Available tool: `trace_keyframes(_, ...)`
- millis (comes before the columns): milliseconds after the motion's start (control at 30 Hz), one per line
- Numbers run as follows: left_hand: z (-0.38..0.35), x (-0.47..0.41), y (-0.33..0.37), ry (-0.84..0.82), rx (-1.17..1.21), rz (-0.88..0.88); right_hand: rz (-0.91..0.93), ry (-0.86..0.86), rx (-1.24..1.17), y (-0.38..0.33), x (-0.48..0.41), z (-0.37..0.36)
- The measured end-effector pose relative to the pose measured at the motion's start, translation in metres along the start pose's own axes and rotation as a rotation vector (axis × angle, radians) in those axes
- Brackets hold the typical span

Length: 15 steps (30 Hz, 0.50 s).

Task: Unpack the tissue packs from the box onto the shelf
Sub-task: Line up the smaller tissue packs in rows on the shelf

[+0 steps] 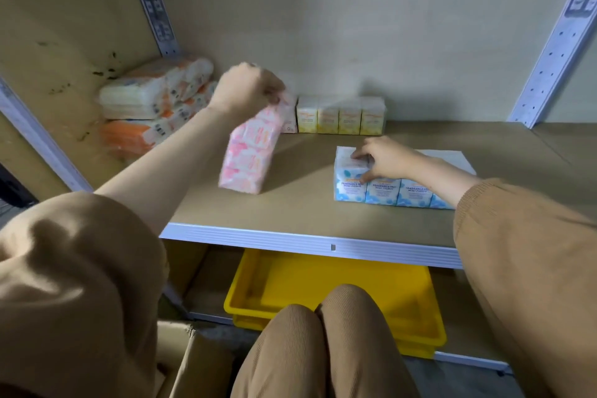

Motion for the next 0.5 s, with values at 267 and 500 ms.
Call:
trace_keyframes(267, -0.013, 0.056, -0.103, 0.490, 0.746, 0.617, 0.005, -0.010, -0.015, 0.000, 0.004, -0.001)
trace_keyframes(500, -0.056, 0.111, -0.184, 0.363, 0.828, 0.891, -0.003, 0.026, -0.054, 0.000, 0.008, -0.001)
Point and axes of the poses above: each hand's wrist, its own x-axis away from the middle knuckle, its own z-axis out of the back of the hand, y = z × x, the point moved 9 cm from there along -x, towards the middle knuckle, and after that the axes turned 8 degrees about y, right-handed, at the moved point
